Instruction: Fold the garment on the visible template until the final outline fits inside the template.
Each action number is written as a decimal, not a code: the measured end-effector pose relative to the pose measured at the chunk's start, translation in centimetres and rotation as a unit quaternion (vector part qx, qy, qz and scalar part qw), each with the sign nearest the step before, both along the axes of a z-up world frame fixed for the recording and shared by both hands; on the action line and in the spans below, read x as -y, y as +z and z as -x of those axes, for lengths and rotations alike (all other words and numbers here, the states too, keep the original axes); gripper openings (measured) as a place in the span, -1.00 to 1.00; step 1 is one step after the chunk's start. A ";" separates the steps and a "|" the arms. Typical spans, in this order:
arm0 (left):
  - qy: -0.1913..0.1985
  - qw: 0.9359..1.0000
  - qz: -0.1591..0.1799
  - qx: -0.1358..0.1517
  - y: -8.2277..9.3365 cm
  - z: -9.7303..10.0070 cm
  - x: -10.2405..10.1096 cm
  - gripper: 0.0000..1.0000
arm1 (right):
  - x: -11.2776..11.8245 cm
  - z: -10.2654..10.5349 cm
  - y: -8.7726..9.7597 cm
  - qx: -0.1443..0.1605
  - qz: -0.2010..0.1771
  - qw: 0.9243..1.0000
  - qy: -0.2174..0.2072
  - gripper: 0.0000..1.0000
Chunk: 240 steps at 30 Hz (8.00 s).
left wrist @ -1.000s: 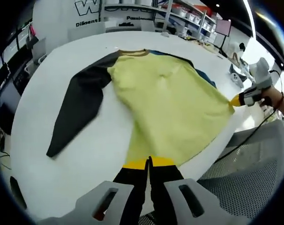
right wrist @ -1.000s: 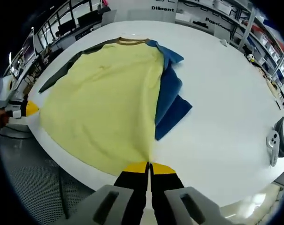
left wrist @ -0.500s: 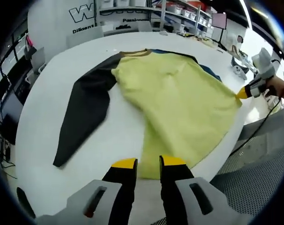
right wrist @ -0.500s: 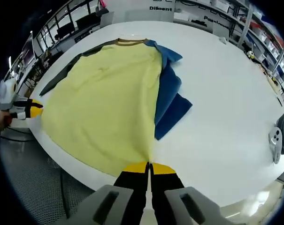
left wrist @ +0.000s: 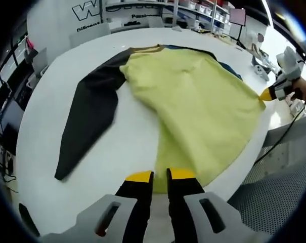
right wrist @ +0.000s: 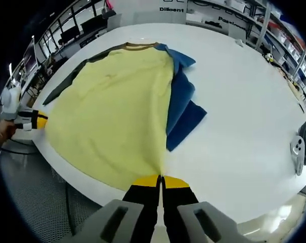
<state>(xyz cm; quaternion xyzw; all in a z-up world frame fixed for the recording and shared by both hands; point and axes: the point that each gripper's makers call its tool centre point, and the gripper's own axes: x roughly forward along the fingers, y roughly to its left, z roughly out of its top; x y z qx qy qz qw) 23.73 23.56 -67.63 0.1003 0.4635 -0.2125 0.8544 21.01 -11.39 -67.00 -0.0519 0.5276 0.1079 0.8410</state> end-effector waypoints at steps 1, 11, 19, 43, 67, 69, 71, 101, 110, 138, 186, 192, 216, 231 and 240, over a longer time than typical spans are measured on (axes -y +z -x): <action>0.002 1.000 -0.001 0.000 0.0 0.0 0.0 -0.81 | 0.0 0.0 0.0 0.000 0.000 1.000 0.000 -1.00; 0.015 1.000 0.007 -0.014 0.4 0.3 0.1 -0.89 | -0.1 -0.1 0.2 0.003 -0.001 1.000 0.001 -1.00; 0.035 0.999 0.011 0.011 2.9 1.2 -1.2 -0.90 | 0.0 -0.2 0.4 0.004 0.001 1.000 0.009 -1.00; -0.026 0.996 -0.089 -0.002 2.6 3.7 -0.6 -0.89 | -0.5 0.4 0.4 -0.001 -0.028 1.000 0.006 -1.00; 0.067 0.997 -0.015 0.027 3.2 2.1 -2.7 -0.46 | -0.6 -0.9 1.5 0.036 -0.026 0.999 0.005 -0.62; 0.093 0.995 -0.002 0.036 3.7 1.5 -3.4 -0.33 | -0.6 -1.6 2.1 0.052 -0.030 0.998 0.003 -0.52; 0.104 0.993 0.007 0.049 4.2 0.8 -4.2 -0.19 | -0.9 -2.3 2.9 0.069 -0.039 0.997 0.004 -0.42; 0.073 0.995 -0.034 0.065 1.0 -3.9 -12.8 -0.46 | -1.9 -6.8 5.2 0.133 -0.055 0.990 0.000 -0.05; 0.077 0.995 -0.042 0.051 0.4 -4.5 -13.8 -0.77 | -1.5 -9.7 5.9 0.150 -0.079 0.985 -0.012 0.00; 0.077 0.995 -0.055 0.019 0.6 -4.9 -14.6 -0.91 | -0.7 -24.6 2.1 0.139 -0.075 0.987 -0.042 -0.15; 0.127 0.971 -0.201 0.018 3.1 -12.9 -26.3 -0.91 | 2.4 -28.2 1.5 0.128 -0.004 0.992 0.024 -1.00; 0.146 0.965 -0.215 0.032 3.8 -15.2 -27.8 -0.91 | 2.4 -28.4 1.8 0.143 -0.038 0.989 0.012 -1.00; 0.130 0.961 -0.244 0.008 5.5 -16.1 -28.8 -0.91 | 1.2 -26.9 2.3 0.148 -0.101 0.984 -0.001 -0.82; 0.132 0.961 -0.241 0.004 5.7 -15.5 -28.7 -0.91 | -1.7 -26.3 6.1 0.211 -0.044 0.972 0.096 -0.40; 0.134 0.962 -0.236 0.007 6.0 -15.3 -28.5 -0.91 | -4.4 -25.6 7.4 0.221 -0.046 0.962 0.151 -0.37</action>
